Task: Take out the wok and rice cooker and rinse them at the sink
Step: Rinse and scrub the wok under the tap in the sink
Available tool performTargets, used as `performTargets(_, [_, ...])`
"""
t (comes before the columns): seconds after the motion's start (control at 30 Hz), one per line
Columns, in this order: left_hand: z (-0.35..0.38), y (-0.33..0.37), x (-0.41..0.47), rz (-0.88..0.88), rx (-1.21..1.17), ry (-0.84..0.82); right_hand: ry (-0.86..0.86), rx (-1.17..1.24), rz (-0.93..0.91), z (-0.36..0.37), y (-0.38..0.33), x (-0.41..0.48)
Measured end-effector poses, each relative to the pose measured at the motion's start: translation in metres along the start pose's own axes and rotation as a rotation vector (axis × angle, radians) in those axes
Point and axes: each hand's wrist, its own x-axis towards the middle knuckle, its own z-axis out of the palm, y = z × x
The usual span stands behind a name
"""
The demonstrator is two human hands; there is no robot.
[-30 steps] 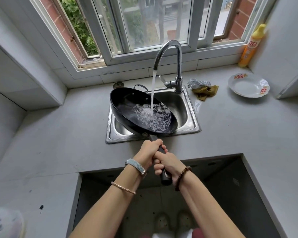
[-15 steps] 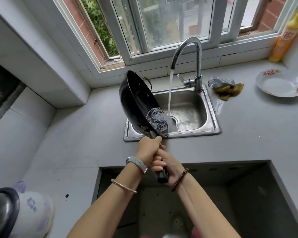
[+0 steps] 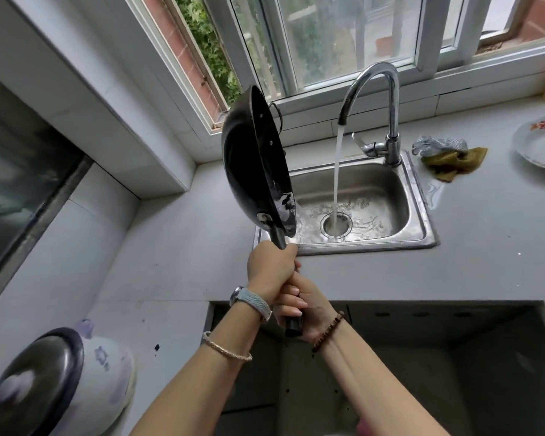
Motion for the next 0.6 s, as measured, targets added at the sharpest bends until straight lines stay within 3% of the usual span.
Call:
performTargets(0.37, [-0.009,0.008,-0.014,0.053,0.106,0.064,-0.257,0.055,0.040,-0.002,0.006,-0.003])
performTargets(0.6, [-0.010,0.007,-0.019,0.058,0.148,0.082,-0.268,0.056,0.074,-0.005,0.010,-0.004])
